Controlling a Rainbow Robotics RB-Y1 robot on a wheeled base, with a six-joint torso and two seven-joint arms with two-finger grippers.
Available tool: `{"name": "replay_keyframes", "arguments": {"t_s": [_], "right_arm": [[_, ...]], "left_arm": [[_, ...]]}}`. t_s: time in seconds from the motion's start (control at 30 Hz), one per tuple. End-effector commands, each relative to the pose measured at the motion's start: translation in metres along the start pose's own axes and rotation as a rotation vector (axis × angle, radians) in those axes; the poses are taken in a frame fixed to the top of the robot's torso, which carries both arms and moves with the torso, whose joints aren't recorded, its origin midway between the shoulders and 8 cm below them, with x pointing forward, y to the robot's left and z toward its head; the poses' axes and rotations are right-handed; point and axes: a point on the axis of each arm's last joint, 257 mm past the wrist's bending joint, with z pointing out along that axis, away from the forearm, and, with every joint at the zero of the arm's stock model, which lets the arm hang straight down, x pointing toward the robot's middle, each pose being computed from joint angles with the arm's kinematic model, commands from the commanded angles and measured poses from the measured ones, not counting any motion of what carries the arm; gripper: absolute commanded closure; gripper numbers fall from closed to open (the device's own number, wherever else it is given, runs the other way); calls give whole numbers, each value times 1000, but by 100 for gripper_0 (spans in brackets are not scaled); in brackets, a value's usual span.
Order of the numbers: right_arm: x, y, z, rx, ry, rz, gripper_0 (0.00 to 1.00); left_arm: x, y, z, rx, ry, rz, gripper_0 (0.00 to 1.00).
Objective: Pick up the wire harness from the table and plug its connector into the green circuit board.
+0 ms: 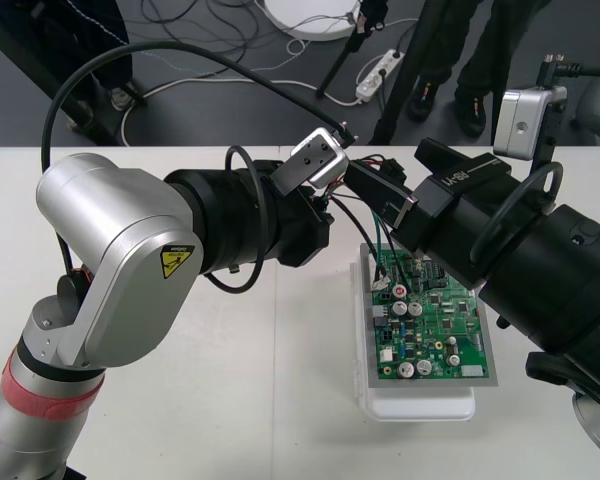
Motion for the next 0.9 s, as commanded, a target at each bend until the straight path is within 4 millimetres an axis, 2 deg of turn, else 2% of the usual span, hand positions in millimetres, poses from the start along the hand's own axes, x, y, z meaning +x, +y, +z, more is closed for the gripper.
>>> {"name": "replay_keyframes", "arguments": {"t_s": [0.03,0.8,0.9], "right_arm": [[-10,22,-2,-44,-19,51,0],[5,13,-8,-16,13,63,0],[6,13,-8,-17,14,63,14]], "left_arm": [[-35,-9,-8,-5,-112,81,100],[-37,-7,-8,-9,-117,87,100],[-36,-7,-8,-9,-115,86,100]]}}
